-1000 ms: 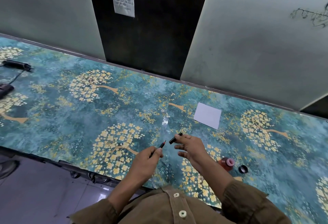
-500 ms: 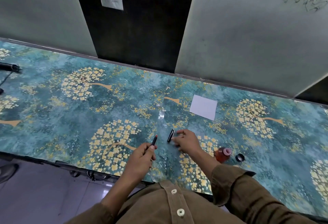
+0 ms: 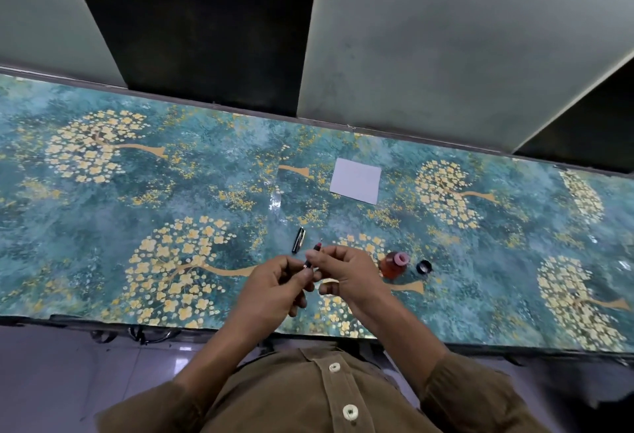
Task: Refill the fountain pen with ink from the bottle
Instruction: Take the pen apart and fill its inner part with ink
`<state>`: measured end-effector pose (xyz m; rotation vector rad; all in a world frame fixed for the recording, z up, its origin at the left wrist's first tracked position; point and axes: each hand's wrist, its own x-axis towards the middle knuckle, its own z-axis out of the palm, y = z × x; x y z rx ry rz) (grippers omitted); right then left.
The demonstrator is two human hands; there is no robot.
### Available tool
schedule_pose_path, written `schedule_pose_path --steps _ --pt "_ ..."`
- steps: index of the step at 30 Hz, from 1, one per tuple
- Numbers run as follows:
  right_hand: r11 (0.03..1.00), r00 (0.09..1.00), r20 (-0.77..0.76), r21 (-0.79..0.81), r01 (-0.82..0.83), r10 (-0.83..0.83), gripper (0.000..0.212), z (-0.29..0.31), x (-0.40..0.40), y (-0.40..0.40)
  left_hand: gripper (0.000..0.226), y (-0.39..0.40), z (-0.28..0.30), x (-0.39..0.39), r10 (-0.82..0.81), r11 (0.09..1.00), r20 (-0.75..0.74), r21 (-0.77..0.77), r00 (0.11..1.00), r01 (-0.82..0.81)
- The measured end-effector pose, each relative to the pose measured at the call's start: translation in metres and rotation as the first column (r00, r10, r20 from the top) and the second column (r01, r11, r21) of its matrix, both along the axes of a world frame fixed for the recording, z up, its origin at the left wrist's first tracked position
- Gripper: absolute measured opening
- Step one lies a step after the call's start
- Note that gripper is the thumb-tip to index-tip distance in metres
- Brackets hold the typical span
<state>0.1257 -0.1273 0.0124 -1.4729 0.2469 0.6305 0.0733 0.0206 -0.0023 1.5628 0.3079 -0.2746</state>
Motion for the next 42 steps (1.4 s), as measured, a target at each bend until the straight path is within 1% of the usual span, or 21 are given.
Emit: schedule_pose_path --steps 3,6,8,12,16,18,20,21,23,27,31,37,42 --pt "0.997 0.999 0.002 0.068 0.033 -0.033 0.008 0.012 -0.005 -0.010 0.012 -0.005 0.008 0.002 -0.049 0.997 0.028 -0.065 0.998 0.051" --pt "0.989 1.000 0.024 0.146 0.014 -0.017 0.012 0.018 -0.009 -0.020 0.013 -0.010 0.015 0.002 -0.080 0.990 0.040 -0.116 0.996 0.085" --pt "0.985 0.999 0.045 0.171 -0.009 0.001 0.018 0.019 -0.010 -0.025 0.013 -0.012 0.017 0.002 -0.088 0.990 0.054 -0.108 0.995 0.094" --pt "0.987 0.998 0.061 0.164 -0.004 -0.006 0.015 0.020 -0.013 -0.024 0.012 -0.012 0.019 0.001 -0.076 0.993 0.070 -0.089 0.995 0.082" --pt "0.995 0.998 0.066 0.103 0.006 -0.013 0.022 0.015 -0.014 -0.019 0.013 -0.011 0.020 -0.002 -0.073 0.993 0.056 -0.094 0.996 0.078" --pt "0.994 0.998 0.062 0.105 0.013 -0.019 0.017 0.014 -0.013 -0.018 0.013 -0.009 0.020 -0.003 -0.071 0.993 0.043 -0.091 0.997 0.075" --pt "0.991 0.998 0.051 0.132 0.022 -0.029 0.006 0.013 -0.011 -0.017 0.014 -0.008 0.019 -0.004 -0.069 0.993 0.034 -0.088 0.997 0.072" --pt "0.988 0.998 0.043 0.149 0.029 -0.036 0.005 0.013 -0.011 -0.015 0.014 -0.007 0.019 -0.004 -0.067 0.993 0.032 -0.091 0.997 0.069" --pt "0.984 0.998 0.039 0.176 0.032 -0.039 0.010 0.013 -0.010 -0.014 0.014 -0.006 0.019 -0.004 -0.058 0.994 0.031 -0.095 0.998 0.060" --pt "0.987 0.999 0.043 0.162 0.009 -0.016 0.007 0.012 -0.010 -0.012 0.012 -0.004 0.021 -0.002 -0.049 0.996 0.048 -0.070 0.998 0.052" --pt "0.993 0.999 0.040 0.121 -0.005 0.001 0.018 0.012 -0.009 -0.011 0.011 -0.003 0.022 -0.001 -0.086 0.996 0.065 -0.021 0.994 0.087" --pt "0.989 0.998 0.056 0.150 0.014 -0.023 0.010 0.014 -0.008 -0.014 0.015 -0.004 0.021 0.000 -0.120 0.993 0.051 -0.011 0.991 0.121" --pt "0.983 0.997 0.061 0.179 0.029 -0.041 0.012 0.015 -0.009 -0.016 0.014 -0.007 0.022 0.002 -0.115 0.993 0.049 -0.007 0.992 0.115"
